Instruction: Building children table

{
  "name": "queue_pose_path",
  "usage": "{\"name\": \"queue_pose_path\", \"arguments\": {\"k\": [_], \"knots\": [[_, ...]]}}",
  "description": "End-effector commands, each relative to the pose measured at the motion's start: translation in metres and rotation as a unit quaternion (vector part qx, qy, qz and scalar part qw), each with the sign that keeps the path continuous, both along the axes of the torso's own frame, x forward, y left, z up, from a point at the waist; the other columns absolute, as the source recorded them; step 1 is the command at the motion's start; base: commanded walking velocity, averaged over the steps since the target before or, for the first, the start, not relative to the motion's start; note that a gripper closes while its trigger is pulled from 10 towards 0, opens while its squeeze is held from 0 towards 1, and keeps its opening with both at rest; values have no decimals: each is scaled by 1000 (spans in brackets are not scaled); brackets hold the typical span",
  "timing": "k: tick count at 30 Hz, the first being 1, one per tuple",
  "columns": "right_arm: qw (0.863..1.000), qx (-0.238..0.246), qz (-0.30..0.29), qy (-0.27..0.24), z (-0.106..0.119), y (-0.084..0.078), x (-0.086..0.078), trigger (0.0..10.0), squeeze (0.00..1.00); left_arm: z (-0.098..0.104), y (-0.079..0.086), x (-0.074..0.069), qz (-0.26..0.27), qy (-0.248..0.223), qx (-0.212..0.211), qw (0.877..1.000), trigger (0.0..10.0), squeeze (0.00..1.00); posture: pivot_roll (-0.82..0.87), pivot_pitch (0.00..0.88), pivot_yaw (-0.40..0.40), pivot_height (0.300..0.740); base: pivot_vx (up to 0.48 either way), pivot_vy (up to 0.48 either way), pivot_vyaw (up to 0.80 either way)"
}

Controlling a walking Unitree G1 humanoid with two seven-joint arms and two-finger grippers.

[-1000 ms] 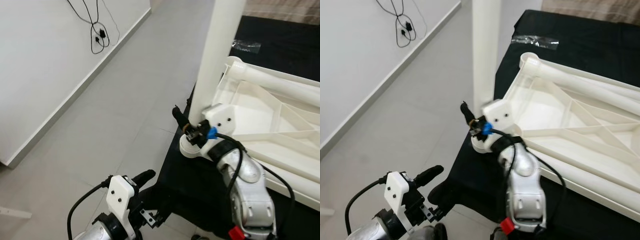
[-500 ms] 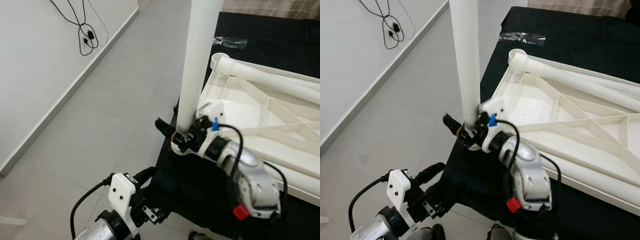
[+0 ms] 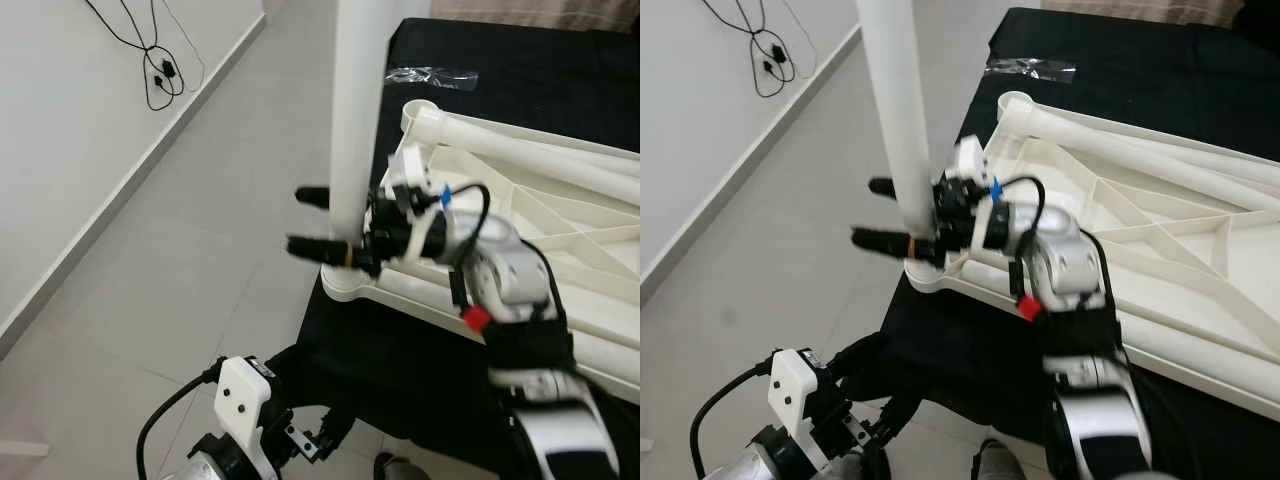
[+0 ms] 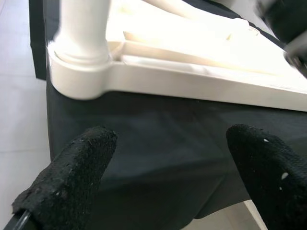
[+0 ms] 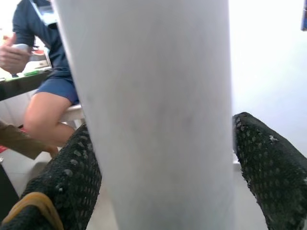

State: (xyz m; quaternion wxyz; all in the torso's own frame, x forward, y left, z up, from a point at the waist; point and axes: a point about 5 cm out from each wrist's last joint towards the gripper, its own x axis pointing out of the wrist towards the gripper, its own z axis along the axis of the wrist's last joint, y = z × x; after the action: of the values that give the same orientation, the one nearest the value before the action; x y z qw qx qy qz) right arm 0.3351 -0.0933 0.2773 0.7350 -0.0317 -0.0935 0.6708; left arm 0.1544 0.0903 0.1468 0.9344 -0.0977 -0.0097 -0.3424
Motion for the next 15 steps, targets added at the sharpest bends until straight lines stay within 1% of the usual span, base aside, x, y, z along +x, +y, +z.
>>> {"name": "queue_pose_path", "arguments": {"k": [1,4,5,6,7,8,10,12,14,15], "knots": [[999,10,34,19,-9,5,3,10000,0,-3,1,-3,2,10,12,1000,10000,0,197,317,29,740,0,0,0],[999,14,42,24,-8,3,6,10000,0,-3,2,-4,3,11,13,1000,10000,0,199,315,30,740,0,0,0],[999,15,42,27,-9,0,8,9765,0,-3,2,-4,3,11,13,1000,10000,0,198,312,31,740,0,0,0],[999,15,40,26,-11,-2,11,0,0,-3,2,-4,4,11,14,1000,10000,0,198,312,31,740,0,0,0],[999,15,40,26,-11,-2,11,0,0,-3,2,-4,4,11,14,1000,10000,0,198,312,31,740,0,0,0],[999,16,33,29,-14,-5,12,0,0,-4,2,-3,4,12,14,1000,10000,0,190,303,33,740,0,0,0],[999,6,22,30,-23,-15,13,0,0,-5,3,-2,3,13,15,1000,10000,0,175,292,35,740,0,0,0],[999,6,22,30,-23,-15,13,0,0,-5,3,-2,3,13,15,1000,10000,0,175,292,35,740,0,0,0],[1000,0,6,27,-30,-29,11,0,0,-5,2,0,3,13,15,1000,10000,0,162,285,33,740,0,0,0],[1000,0,6,27,-30,-29,11,0,0,-5,2,0,3,13,15,1000,10000,0,162,285,33,740,0,0,0]]}}
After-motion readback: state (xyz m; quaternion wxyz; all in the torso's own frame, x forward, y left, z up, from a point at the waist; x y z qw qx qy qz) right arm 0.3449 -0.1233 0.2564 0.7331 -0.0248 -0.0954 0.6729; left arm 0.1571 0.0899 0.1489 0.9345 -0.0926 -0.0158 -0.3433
